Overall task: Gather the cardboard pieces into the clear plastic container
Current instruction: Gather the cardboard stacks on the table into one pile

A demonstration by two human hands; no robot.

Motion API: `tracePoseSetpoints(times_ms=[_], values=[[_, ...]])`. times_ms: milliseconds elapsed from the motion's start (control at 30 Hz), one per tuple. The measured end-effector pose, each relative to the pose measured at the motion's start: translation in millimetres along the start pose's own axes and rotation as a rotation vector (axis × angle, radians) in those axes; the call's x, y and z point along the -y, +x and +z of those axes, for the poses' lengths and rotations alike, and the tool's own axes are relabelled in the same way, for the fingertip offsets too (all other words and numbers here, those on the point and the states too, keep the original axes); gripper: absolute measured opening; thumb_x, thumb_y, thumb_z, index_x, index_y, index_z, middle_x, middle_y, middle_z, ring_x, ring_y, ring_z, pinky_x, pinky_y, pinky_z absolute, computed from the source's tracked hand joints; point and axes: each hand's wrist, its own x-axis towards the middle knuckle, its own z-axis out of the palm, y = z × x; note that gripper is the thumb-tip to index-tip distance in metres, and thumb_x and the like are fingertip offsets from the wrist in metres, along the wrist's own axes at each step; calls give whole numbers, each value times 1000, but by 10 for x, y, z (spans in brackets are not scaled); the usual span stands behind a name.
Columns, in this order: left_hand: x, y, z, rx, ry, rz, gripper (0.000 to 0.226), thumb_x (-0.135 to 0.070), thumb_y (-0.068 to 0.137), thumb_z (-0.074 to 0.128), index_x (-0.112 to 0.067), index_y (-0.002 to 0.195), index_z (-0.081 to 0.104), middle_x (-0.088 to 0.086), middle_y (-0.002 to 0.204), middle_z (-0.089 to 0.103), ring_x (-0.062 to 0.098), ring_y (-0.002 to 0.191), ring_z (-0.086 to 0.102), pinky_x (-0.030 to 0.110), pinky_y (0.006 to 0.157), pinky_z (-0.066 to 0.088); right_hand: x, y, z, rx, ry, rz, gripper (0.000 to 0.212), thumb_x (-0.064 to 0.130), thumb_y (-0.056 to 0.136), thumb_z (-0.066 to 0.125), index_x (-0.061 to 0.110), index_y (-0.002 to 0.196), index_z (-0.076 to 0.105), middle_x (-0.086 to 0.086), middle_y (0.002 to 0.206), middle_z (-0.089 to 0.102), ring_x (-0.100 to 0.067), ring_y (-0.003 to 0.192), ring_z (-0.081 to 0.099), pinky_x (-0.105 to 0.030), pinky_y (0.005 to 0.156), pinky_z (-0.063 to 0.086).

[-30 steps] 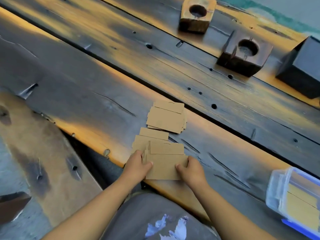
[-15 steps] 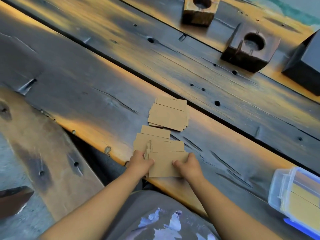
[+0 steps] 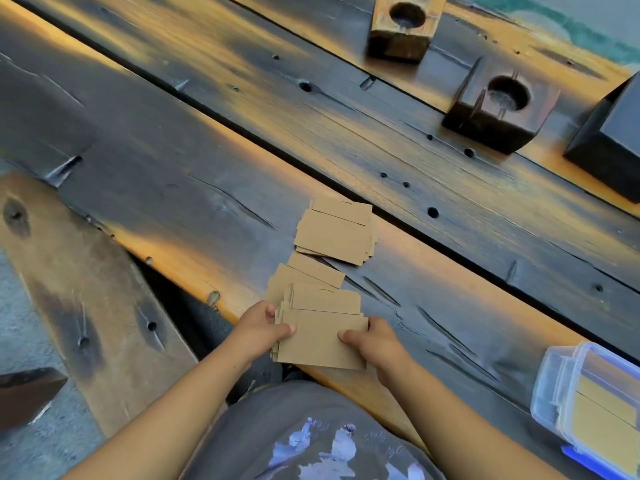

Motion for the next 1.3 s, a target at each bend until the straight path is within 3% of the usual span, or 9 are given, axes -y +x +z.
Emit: tracePoseSetpoints(times_ms=[167, 367, 500, 700, 833, 1000, 1167, 1233, 1300], values=[[-195, 65, -184, -24, 90, 83, 30, -15, 82, 76, -13, 107, 60, -3, 94, 67, 17, 91, 64, 33, 80, 53, 143, -4, 98, 24, 29, -44, 26, 15, 81, 73, 13, 104, 60, -8, 108, 70, -24, 96, 67, -42, 90, 55], [-486, 267, -289, -59, 251, 157, 36, -20, 81, 75, -12, 114, 64, 6, 109, 71, 25, 102, 67, 42, 93, 55, 347, 147, 220, -68, 44, -58, 37, 17, 81, 72, 11, 114, 55, -10, 111, 67, -28, 100, 66, -46, 93, 54], [-553, 416, -291, -70, 325, 158, 34, -20, 82, 73, -11, 114, 65, 8, 112, 71, 26, 102, 67, 40, 90, 56, 425, 256, 318, -115, -39, -51, 38, 19, 80, 71, 12, 111, 51, -12, 115, 66, -31, 105, 63, -48, 96, 52], [-414, 470, -195, -116, 393, 154, 29, -20, 81, 66, -21, 109, 61, 6, 110, 52, 27, 107, 56, 33, 84, 46, 458, 265, 395, -175, -328, -75, 38, 19, 82, 64, 9, 109, 40, -14, 114, 56, -32, 100, 58, -39, 78, 50], [-401, 513, -187, -141, 388, 124, 37, -21, 79, 64, -21, 116, 56, 6, 113, 46, 23, 106, 48, 30, 85, 41, 424, 250, 380, -241, -382, -146, 44, 20, 76, 65, 11, 114, 44, -11, 121, 43, -30, 113, 49, -37, 92, 46], [-484, 494, -61, -93, 474, 81, 44, -25, 79, 68, -17, 121, 55, 10, 118, 53, 23, 97, 50, 32, 80, 44, 382, 245, 351, -157, -143, 7, 47, 28, 79, 70, 10, 111, 41, -12, 115, 57, -29, 102, 58, -44, 91, 52], [-542, 379, 0, 24, 247, -63, 25, -17, 80, 76, -4, 101, 67, 18, 109, 71, 34, 100, 69, 47, 86, 59, 306, 248, 188, -133, -11, 76, 44, 27, 78, 73, 10, 107, 43, -13, 115, 61, -30, 102, 61, -45, 90, 54], [-511, 259, 27, 28, 169, -59, 13, -14, 82, 77, -9, 83, 65, 16, 100, 74, 30, 93, 69, 41, 81, 59, 252, 221, 91, -90, -9, 59, 43, 27, 78, 75, 12, 104, 44, -12, 114, 62, -29, 100, 62, -45, 91, 54], [-485, 140, 62, 12, 166, -13, 18, -15, 82, 78, -15, 75, 61, 8, 88, 73, 25, 87, 68, 32, 69, 55, 216, 206, 7, -73, -34, 21, 45, 27, 77, 77, 11, 105, 47, -11, 114, 63, -28, 101, 62, -43, 91, 53]])
